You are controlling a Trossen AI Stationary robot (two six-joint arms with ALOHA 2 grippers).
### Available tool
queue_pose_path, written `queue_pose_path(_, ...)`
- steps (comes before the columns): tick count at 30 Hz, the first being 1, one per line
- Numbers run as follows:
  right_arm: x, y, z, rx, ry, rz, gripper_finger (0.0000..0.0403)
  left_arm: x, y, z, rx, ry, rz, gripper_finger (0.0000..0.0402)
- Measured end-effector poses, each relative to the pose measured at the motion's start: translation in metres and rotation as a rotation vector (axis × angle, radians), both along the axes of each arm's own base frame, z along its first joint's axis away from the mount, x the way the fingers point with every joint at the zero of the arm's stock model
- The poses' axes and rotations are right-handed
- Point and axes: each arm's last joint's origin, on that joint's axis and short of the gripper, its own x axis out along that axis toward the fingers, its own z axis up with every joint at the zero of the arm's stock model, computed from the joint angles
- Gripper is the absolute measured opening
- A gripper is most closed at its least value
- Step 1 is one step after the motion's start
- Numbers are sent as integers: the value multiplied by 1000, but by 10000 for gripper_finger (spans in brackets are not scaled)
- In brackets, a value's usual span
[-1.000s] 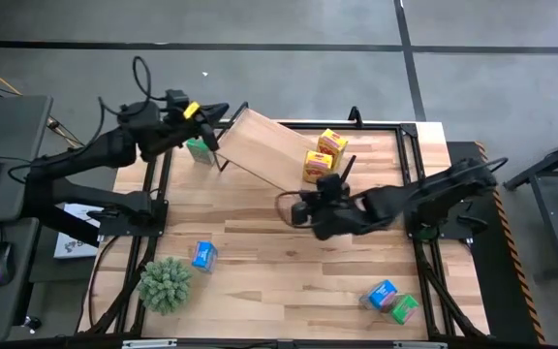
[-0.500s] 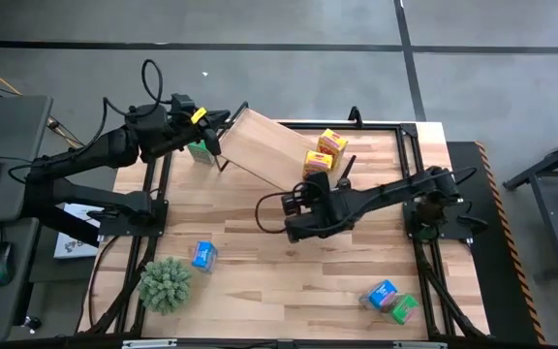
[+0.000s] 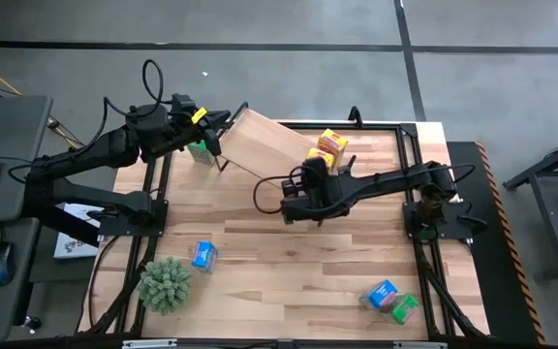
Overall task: Stack cereal on shelf
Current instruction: Put the yellow cereal box on the shelf aligned with the other yellow cereal box, then put the top green cereal box on the shelf
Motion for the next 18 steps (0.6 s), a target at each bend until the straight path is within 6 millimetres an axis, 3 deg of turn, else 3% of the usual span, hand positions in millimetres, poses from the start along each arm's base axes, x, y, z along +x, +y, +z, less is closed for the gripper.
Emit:
queue_pose_path(12,3,-4,0,13,20,21,0,0,0,0,4,3,0,0)
queue_pose_path(15,2,6,5,37,17,91,0,-4,-1,1,17,20,-5,0)
queue_pose_path(18,-2,24,24,46,38,243,0,-16,-4,5,21,1,-4,0)
